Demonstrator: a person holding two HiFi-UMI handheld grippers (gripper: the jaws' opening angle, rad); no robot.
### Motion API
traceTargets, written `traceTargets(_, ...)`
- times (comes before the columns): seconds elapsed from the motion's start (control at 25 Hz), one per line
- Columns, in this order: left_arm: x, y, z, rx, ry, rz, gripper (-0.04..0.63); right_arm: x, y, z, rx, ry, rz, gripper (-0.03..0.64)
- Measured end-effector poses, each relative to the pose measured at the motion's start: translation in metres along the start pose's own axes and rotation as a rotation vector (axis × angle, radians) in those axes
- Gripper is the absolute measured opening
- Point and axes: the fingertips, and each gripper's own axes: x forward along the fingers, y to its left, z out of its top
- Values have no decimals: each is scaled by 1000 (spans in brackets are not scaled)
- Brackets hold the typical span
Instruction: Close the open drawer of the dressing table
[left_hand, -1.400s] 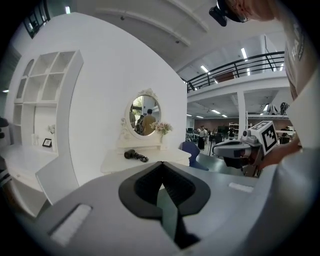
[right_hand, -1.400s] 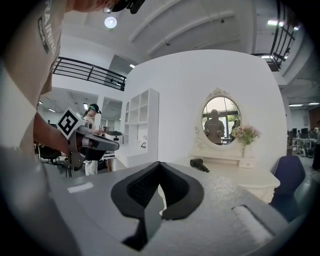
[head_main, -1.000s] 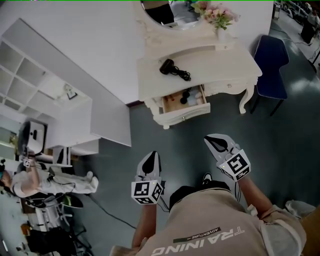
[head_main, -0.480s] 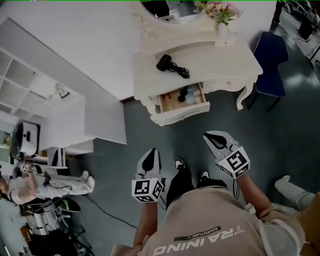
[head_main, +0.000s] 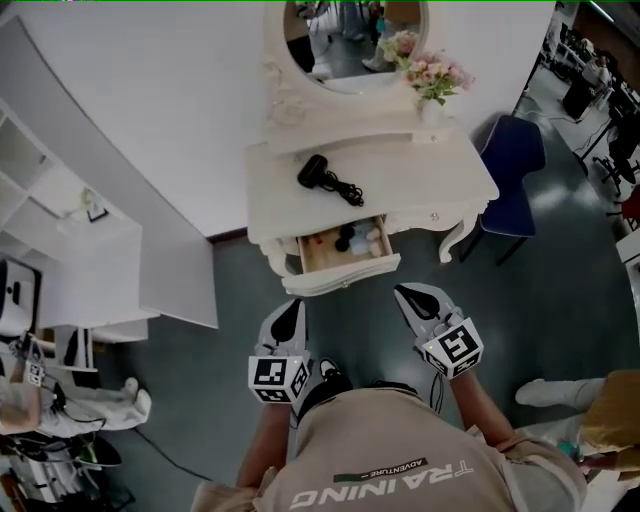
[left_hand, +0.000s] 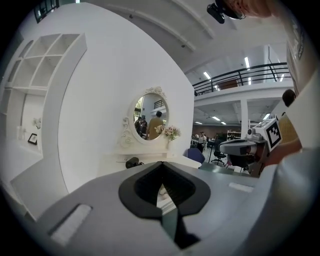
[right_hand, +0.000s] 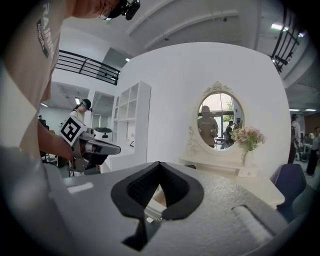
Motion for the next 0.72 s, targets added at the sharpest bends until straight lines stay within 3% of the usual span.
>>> traceTargets(0.24,32,30,22,-15,-44,-64,18,25,-13,7,70,0,-97,3)
traceTargets(0.44,48,54,5,-28,-14,-101,18,42,-15,0,127,-2,-197,3)
traceTargets(0.72,58,73,-7,-50,23,-105,18,58,-19,-3,117,45,-219,3)
